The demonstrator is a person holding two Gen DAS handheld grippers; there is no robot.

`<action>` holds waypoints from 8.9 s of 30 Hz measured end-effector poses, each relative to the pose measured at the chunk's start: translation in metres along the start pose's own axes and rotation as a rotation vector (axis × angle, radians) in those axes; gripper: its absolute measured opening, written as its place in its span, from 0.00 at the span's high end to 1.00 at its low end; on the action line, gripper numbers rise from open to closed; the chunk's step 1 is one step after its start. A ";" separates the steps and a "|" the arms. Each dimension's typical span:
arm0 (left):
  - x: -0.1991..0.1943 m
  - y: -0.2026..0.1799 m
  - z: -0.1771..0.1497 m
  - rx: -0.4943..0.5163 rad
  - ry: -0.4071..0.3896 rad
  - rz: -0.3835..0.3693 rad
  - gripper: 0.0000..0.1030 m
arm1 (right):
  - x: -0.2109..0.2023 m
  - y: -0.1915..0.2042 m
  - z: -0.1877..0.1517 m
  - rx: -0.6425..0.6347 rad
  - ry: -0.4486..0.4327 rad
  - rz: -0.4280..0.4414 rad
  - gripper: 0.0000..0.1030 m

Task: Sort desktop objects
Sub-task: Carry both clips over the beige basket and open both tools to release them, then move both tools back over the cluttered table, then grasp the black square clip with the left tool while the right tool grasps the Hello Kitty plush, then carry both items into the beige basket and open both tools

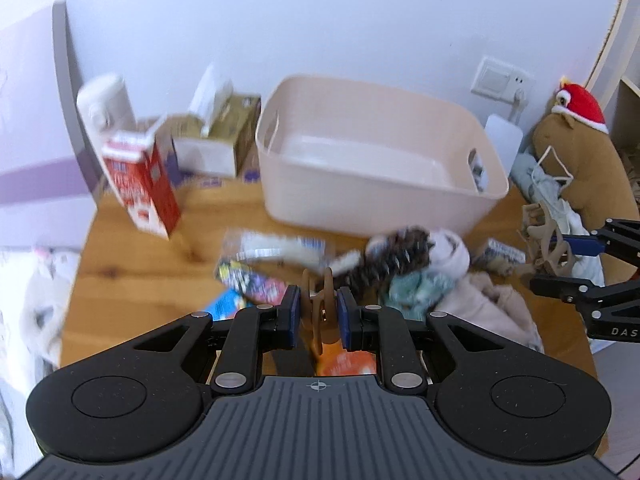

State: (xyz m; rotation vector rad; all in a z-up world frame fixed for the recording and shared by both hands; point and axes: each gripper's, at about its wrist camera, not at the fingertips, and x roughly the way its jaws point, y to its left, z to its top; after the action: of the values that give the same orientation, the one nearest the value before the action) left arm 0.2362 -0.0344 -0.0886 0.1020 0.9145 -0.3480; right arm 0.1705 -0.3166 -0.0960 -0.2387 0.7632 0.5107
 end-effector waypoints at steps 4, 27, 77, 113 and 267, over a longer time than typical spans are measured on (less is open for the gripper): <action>-0.004 0.001 0.021 0.026 -0.043 0.002 0.81 | -0.004 -0.008 0.009 0.006 -0.024 -0.023 0.48; 0.032 -0.047 0.112 0.171 -0.148 -0.009 0.81 | 0.020 -0.058 0.075 0.051 -0.104 -0.132 0.48; 0.107 -0.055 0.121 0.160 0.022 -0.014 0.21 | 0.074 -0.076 0.077 0.240 -0.025 -0.086 0.00; 0.068 -0.001 -0.010 0.204 0.161 0.067 0.16 | 0.004 -0.004 -0.043 0.368 0.027 -0.032 0.00; 0.195 -0.085 0.105 0.154 0.154 0.069 0.68 | 0.120 -0.090 0.076 0.192 0.097 -0.056 0.60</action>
State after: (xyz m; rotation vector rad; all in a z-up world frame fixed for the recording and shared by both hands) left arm 0.3963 -0.1880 -0.1738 0.3041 1.0332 -0.3498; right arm 0.3364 -0.3217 -0.1257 -0.1064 0.8921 0.3720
